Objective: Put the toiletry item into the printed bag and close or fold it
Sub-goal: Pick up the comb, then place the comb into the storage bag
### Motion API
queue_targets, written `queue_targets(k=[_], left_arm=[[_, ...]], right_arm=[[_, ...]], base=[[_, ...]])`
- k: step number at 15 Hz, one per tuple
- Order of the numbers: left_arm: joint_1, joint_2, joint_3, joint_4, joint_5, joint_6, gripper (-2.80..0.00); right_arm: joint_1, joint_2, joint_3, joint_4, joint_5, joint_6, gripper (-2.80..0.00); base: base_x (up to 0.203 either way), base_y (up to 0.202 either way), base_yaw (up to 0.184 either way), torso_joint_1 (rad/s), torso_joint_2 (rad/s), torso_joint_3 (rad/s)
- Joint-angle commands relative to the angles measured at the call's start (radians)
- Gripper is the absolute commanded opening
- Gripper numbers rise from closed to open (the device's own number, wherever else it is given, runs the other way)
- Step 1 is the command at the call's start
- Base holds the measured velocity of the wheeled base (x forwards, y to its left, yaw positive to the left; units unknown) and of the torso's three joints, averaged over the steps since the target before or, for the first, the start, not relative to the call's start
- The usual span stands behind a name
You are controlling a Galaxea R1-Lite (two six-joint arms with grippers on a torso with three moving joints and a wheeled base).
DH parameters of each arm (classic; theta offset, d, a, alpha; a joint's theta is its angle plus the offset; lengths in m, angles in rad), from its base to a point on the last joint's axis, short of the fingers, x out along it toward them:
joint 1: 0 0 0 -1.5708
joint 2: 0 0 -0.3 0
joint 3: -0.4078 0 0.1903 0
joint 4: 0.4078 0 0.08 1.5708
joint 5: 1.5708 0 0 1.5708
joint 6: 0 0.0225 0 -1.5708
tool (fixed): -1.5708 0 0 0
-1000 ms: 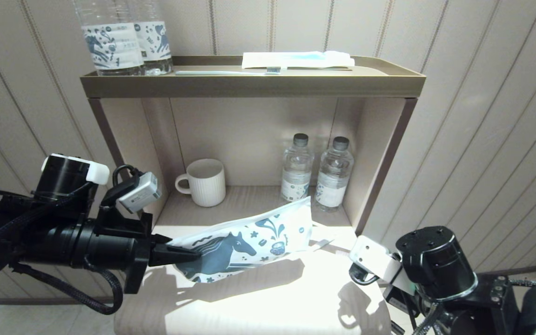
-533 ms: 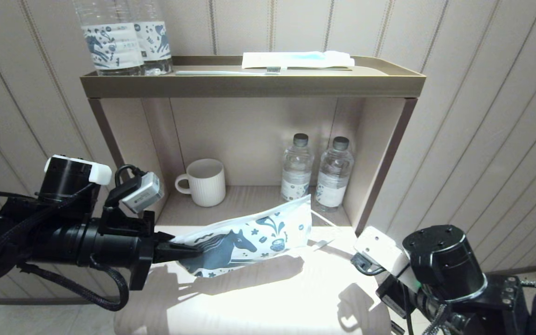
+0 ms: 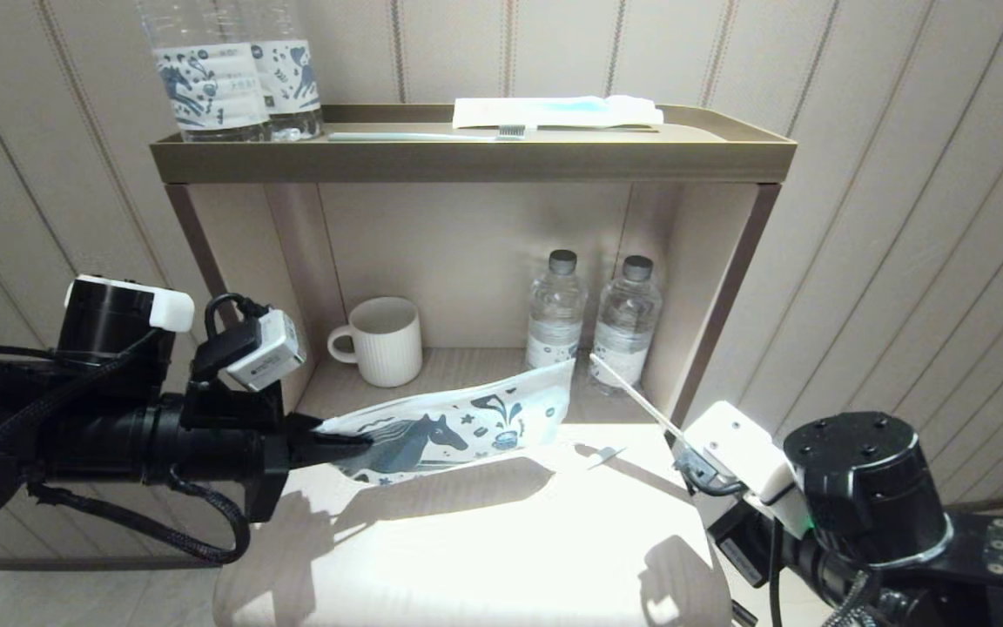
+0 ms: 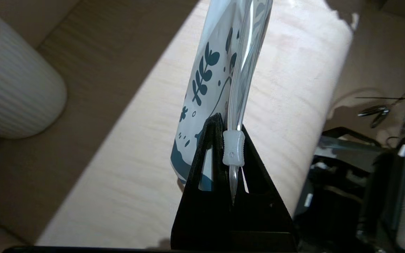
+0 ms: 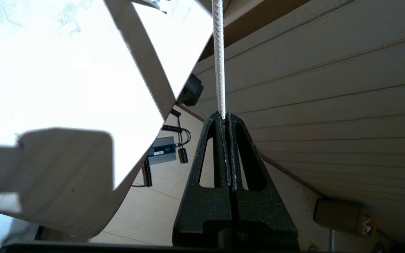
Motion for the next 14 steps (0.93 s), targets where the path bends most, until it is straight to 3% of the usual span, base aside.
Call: queue_targets(k=[1,3,4,6,8,14], left_arm=[[-0.037,-0.014,-0.03,0.035,0.105,0.052,-2.8],[-0.072,-0.023,-0.036,0.101,0.245,0.143,-2.8],[-0.093,-0.026,-0.039,0.109,0.281,0.163,-2.8],[-0.143,-0.03,-0.063,0.111,0.325,0.168,-2.8],[-0.21,-0.038,-0.085,0.1,0.418,0.17,-2.8],[-0.315,-0.054,-0.174,0.092,0.477,0.17,-2.8]], right_arm=[[0.0,-0.054,0.006,0.023,0.02,0.0,-2.8],[-0.002,-0.1,-0.006,0.114,0.07,0.007,-2.8],[0.0,-0.119,-0.036,0.172,0.086,0.019,-2.8],[0.015,-0.158,-0.117,0.335,0.137,0.079,-2.8],[0.034,-0.199,-0.236,0.568,0.214,0.149,-2.8],[0.063,-0.183,-0.65,1.106,0.434,0.356,-2.8]], base=[[0.0,0.0,0.0,0.0,0.0,0.0],[0.0,0.0,0.0,0.0,0.0,0.0],[0.0,0.0,0.0,0.0,0.0,0.0],[0.0,0.0,0.0,0.0,0.0,0.0],[0.0,0.0,0.0,0.0,0.0,0.0],[0.0,0.0,0.0,0.0,0.0,0.0]])
